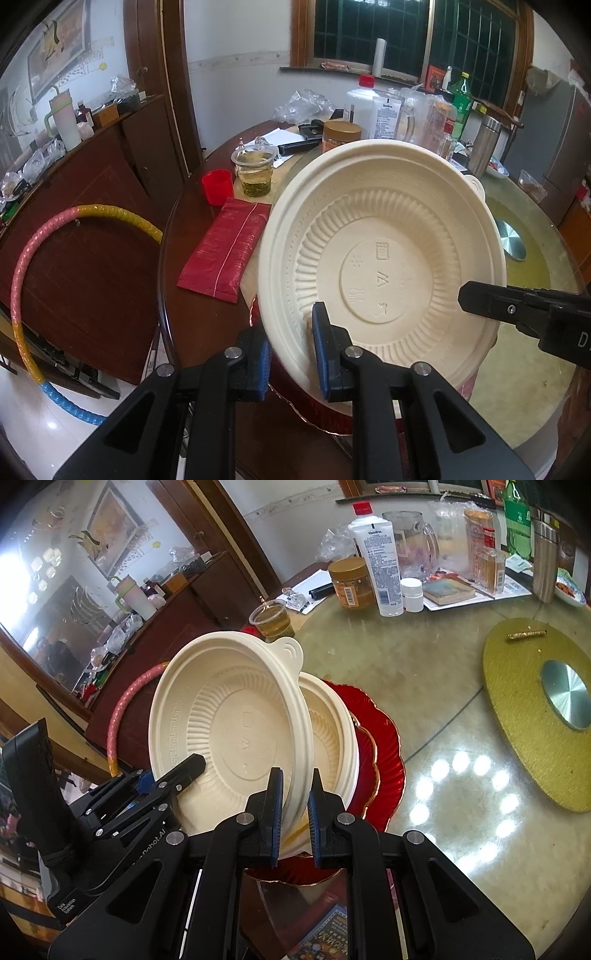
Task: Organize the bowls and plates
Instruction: 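Lower the beige bowl onto the nested bowls on the stack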
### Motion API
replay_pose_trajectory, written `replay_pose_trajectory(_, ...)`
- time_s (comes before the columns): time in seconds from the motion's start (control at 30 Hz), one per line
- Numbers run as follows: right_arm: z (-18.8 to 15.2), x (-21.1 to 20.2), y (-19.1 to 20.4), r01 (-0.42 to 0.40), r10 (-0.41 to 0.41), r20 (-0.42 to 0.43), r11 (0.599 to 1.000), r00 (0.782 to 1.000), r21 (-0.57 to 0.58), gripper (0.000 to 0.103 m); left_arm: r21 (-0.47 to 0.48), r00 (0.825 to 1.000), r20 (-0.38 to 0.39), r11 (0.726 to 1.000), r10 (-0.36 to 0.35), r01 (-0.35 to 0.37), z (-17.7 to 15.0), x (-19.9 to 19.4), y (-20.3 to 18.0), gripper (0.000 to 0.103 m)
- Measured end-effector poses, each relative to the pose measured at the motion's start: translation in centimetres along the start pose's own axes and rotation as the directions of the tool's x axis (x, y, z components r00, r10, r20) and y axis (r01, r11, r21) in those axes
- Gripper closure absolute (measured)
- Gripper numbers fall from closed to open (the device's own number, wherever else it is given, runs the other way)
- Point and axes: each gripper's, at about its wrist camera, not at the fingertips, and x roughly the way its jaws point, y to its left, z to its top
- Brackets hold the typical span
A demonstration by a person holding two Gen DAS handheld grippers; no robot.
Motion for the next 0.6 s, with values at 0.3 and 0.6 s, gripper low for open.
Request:
replay_pose_trajectory(0.3,0.4,0.05,-0.59,-0.025,0.026,-0.023,0.999,0.999,0.024,0.091,0.011,1.0,-0.012,1.0,0.007,-0.007,0.2,0.09,-0.1,0.082)
replay_pose_trajectory(0.6,0.7,0.03,-1.08,-0.06,0.061,-0.029,0.997,0.998,0.053,0.091,0.003,1.0,-0.015,1.0,0.015,-0.014,0.57,0.33,-0.1,0.081)
